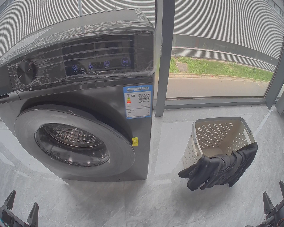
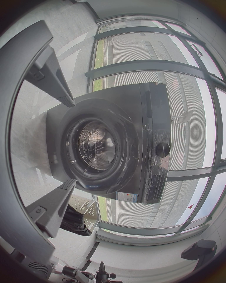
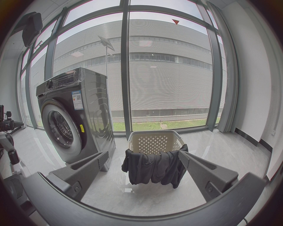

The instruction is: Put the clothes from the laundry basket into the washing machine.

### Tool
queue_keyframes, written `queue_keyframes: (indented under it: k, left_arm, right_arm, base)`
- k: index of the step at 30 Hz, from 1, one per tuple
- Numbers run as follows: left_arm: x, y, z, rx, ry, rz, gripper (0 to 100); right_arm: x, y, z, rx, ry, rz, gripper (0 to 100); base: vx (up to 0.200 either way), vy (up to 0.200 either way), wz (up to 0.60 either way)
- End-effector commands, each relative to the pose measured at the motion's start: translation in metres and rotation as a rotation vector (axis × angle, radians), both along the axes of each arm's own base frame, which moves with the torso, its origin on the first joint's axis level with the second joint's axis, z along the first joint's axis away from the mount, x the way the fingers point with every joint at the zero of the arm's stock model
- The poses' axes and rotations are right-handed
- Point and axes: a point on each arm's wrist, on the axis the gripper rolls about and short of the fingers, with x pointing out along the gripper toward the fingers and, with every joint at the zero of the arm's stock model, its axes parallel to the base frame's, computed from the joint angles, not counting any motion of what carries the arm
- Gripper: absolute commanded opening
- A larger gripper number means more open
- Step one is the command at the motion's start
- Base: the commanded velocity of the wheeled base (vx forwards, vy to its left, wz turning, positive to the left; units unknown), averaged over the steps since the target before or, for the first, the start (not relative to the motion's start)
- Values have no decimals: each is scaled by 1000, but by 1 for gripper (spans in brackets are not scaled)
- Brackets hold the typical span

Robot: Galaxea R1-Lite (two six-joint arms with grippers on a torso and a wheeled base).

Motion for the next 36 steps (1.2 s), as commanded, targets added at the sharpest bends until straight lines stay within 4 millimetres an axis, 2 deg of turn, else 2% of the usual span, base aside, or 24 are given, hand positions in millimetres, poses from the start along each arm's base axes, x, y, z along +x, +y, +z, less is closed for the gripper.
queue_keyframes:
  k: [1, 11, 17, 26, 36]
  left_arm:
    - [0, 0, -5, 0, -1, 1, 100]
    - [0, 0, -5, 0, -1, 2, 100]
    - [0, 0, -5, 2, -1, 1, 100]
    - [0, 0, -5, 0, -1, 1, 100]
    - [0, 0, -5, 0, -1, 1, 100]
  right_arm:
    - [0, 0, -5, 0, 5, 1, 100]
    - [0, 0, -5, 0, 6, 0, 100]
    - [0, 0, -5, 0, 5, 0, 100]
    - [0, 0, -5, 0, 5, 0, 100]
    - [0, 0, -5, 0, 5, 0, 100]
  base:
    - [0, 200, 0]
    - [0, 20, 0]
    - [0, 0, 600]
    - [0, 0, 0]
    - [0, 200, 0]
